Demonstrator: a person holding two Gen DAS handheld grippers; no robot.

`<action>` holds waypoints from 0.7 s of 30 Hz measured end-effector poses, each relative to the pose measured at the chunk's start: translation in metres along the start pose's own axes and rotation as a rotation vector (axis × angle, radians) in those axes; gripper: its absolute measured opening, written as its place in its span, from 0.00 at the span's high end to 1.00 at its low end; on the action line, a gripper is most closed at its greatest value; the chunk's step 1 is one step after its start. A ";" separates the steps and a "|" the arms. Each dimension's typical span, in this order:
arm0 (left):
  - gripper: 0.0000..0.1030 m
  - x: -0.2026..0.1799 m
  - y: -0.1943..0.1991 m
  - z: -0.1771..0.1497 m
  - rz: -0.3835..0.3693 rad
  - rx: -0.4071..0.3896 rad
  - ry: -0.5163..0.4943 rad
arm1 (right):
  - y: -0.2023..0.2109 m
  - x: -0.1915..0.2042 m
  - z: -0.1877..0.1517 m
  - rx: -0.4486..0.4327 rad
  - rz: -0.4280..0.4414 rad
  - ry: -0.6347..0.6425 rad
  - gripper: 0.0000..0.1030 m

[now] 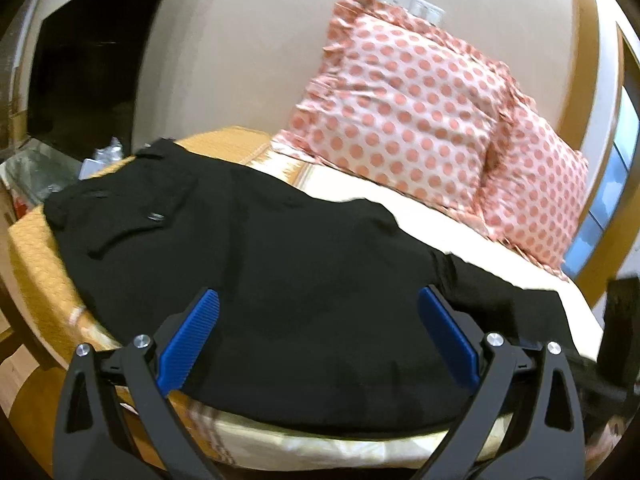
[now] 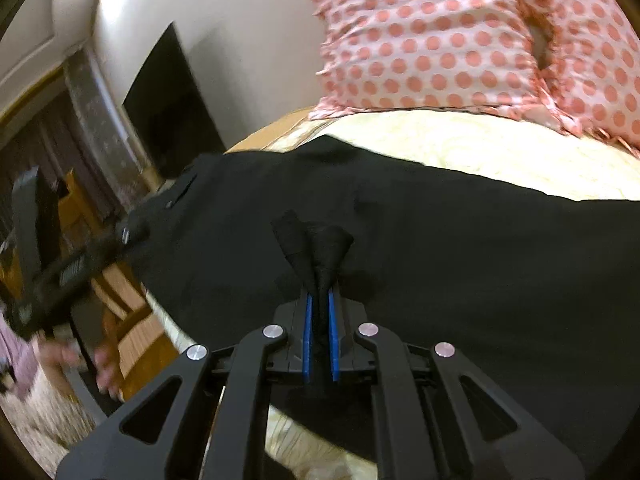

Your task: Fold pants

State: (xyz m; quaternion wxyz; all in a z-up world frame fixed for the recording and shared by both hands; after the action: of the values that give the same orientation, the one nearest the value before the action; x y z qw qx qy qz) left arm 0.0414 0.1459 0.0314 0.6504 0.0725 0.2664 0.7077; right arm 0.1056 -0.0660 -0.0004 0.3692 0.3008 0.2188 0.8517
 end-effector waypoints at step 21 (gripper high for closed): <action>0.03 0.081 0.032 0.018 0.202 -0.073 0.133 | -0.009 0.009 -0.017 -0.044 -0.216 0.193 0.38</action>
State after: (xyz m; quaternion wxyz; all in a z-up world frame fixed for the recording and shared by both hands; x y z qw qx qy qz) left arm 0.0096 0.2281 0.0424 0.5590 0.0280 0.2745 0.7819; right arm 0.0939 -0.0558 -0.0151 0.4425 0.1841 0.2658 0.8365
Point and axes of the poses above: each gripper's, at about its wrist camera, not at the fingertips, and y roughly against the way its jaws point, x to its left, z to its top, the point moved 4 cm from there along -y, roughly the way its jaws point, and after that the axes turned 3 degrees about -y, right-handed, at the moved point
